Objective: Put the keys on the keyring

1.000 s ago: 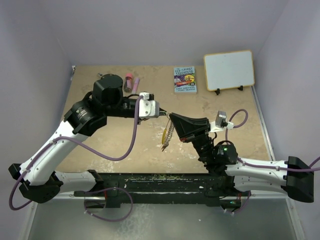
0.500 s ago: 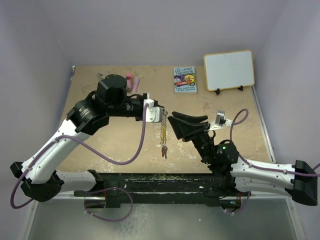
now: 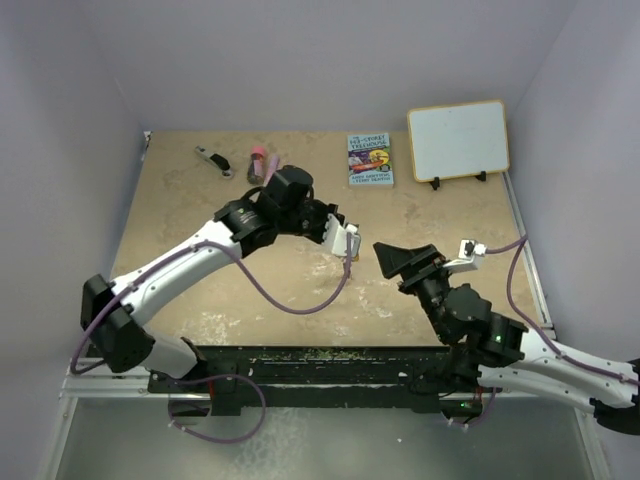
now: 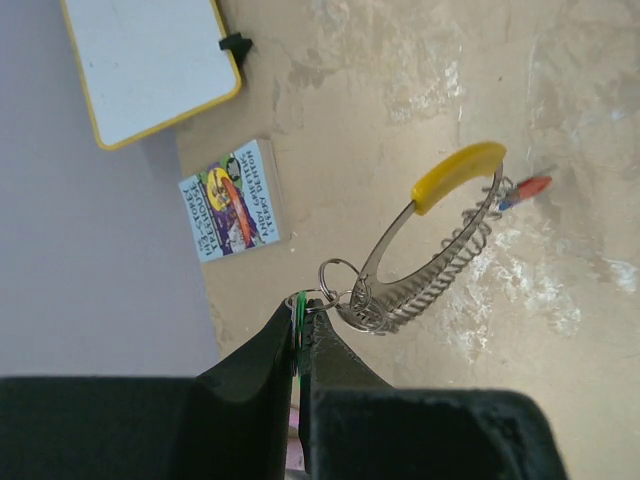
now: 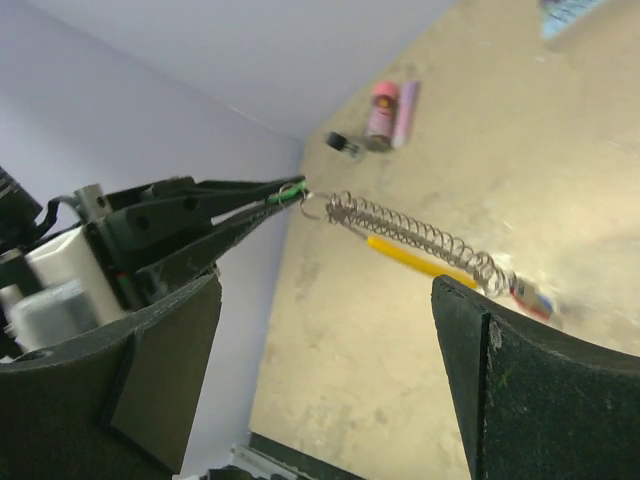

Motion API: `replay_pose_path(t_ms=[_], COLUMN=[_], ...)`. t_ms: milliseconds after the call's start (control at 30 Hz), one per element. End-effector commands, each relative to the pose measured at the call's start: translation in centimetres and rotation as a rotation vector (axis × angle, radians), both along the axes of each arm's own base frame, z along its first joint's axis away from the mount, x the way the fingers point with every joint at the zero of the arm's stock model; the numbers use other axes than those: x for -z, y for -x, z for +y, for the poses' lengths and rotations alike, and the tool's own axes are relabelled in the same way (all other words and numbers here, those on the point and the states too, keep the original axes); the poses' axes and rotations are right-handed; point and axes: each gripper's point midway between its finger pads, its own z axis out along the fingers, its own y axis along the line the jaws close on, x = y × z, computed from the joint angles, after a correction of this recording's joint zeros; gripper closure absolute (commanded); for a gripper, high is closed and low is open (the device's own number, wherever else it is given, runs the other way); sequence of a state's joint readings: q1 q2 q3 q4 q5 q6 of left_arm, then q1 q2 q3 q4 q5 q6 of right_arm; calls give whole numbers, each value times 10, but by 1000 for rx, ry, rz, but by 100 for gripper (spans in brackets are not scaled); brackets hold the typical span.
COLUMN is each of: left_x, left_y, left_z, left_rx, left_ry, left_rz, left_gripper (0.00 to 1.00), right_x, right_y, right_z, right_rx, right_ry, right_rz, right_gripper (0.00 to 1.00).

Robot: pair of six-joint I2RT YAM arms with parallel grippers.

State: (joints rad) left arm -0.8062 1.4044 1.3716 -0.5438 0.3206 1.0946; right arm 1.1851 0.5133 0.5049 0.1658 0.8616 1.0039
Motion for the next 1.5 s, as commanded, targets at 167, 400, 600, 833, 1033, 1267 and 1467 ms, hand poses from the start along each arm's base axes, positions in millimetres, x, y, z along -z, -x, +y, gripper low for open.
replay_pose_path(t_ms=[167,400,600,833,1033,1267,1467], left_x=[21,55,110,138,159,180,193], left_y=[-87,-123,-111,-71,-43,-19,-10], left_z=[-29,-15,34,64,80,98,118], left_rx=[-53,-157,-194,-169,-127,-86,-78], left_ry=[15,-59,-275,-347,-394,-458,-506], left_rz=[-193,-182,-70,43,99,135,119], left_gripper=[97,97,97,97,97,94,88], right_x=[58,59,62,71,75,78,80], right_y=[11,11,9,7,6,6,7], right_z=[-57,-63,-59,-46,-31,-20,-14], right_rx=[138,159,159,142,111,82,63], right_ry=[43,66,90,124,143,162,176], right_rz=[218,215,223,245,258,273,281], right_gripper=[9,8,8,7,7,7,6])
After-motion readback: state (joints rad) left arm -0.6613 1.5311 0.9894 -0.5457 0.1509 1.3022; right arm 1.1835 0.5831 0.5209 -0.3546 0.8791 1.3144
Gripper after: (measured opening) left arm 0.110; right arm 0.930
